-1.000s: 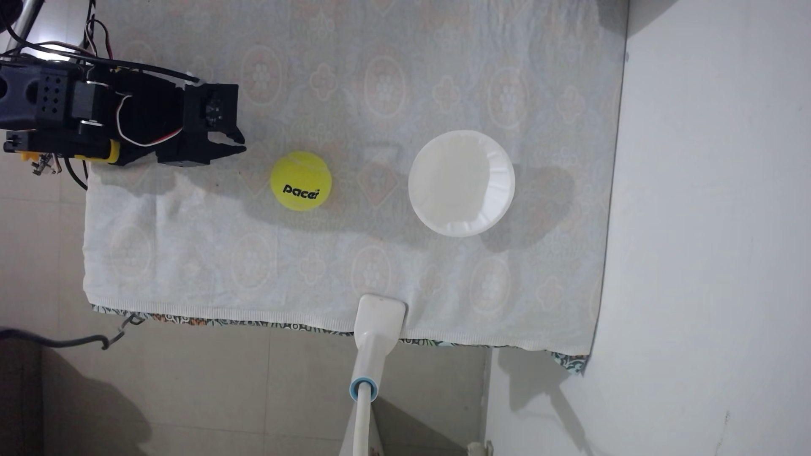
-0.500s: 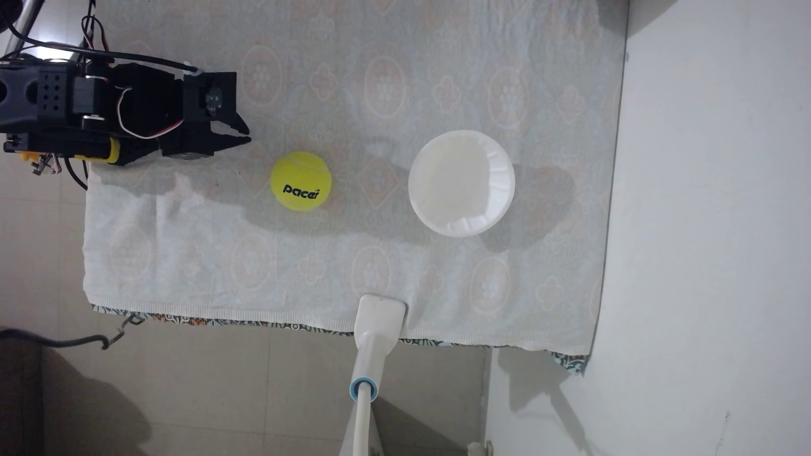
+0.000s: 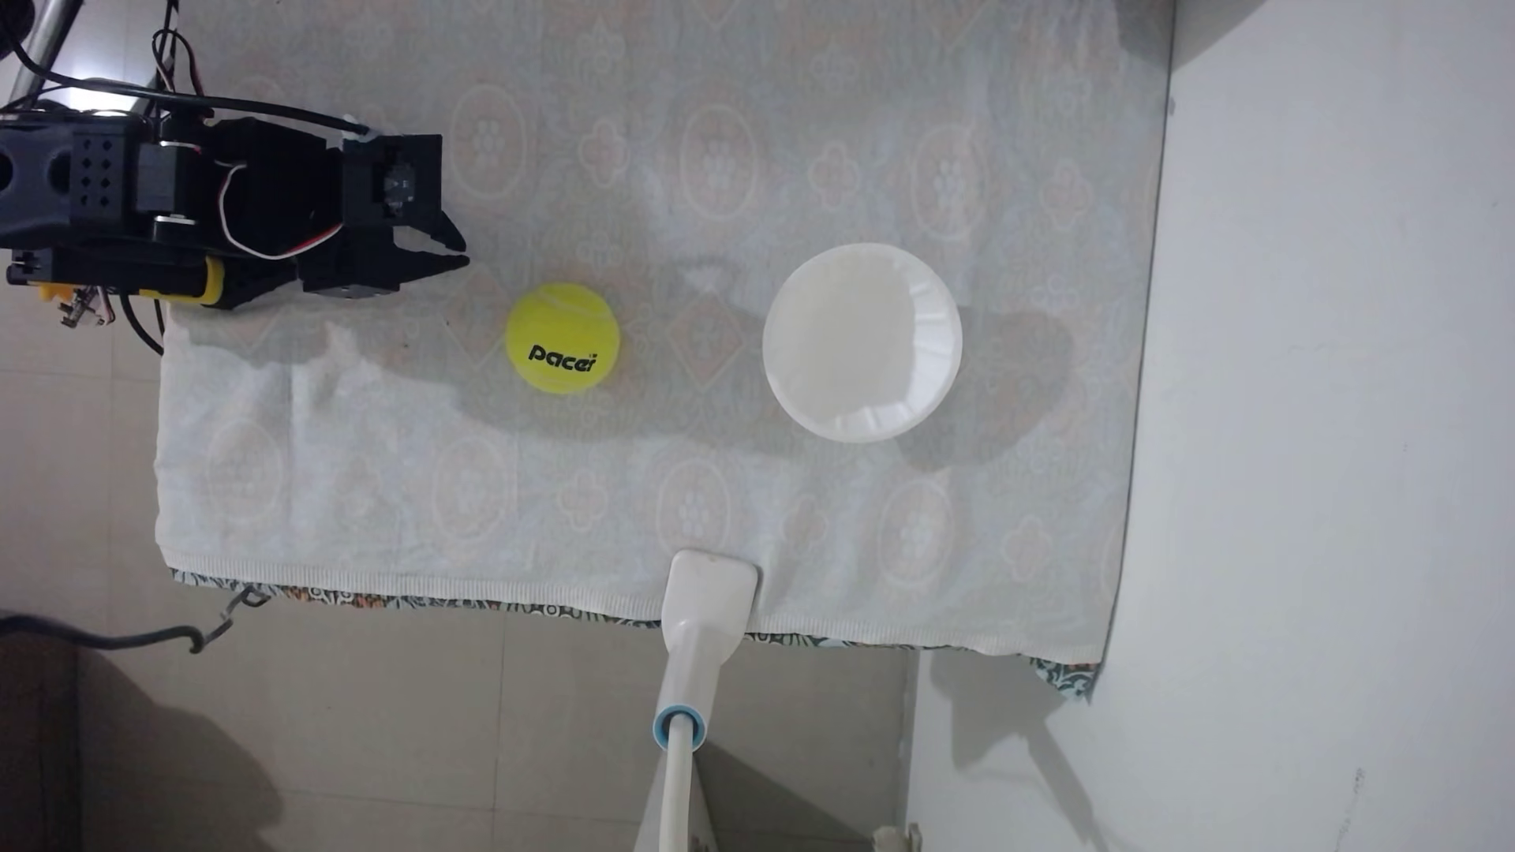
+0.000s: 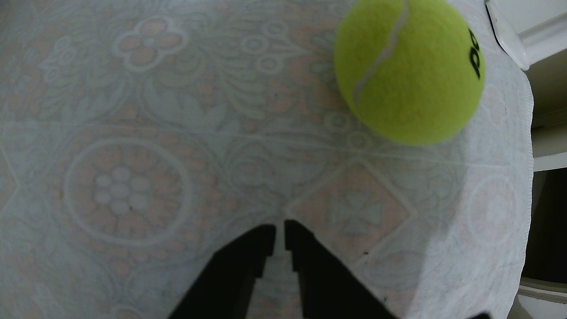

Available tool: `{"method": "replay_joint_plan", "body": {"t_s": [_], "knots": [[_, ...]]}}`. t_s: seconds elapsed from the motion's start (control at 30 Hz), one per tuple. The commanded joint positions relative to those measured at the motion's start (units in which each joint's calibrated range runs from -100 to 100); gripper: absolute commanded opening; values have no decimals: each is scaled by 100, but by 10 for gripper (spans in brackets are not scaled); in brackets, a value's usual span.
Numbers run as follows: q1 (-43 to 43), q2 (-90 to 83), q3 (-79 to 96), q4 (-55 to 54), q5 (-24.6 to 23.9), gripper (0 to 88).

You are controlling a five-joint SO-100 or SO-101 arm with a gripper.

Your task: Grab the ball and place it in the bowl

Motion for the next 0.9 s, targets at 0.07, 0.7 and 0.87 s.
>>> {"method": "replay_joint_plan", "body": {"t_s": [0.07,0.7,0.87], "knots": [[-85,-72,63,-185,-29,2],[135,-72,27,-185,44,2],[157,-72,-100,-79,15,2]]}}
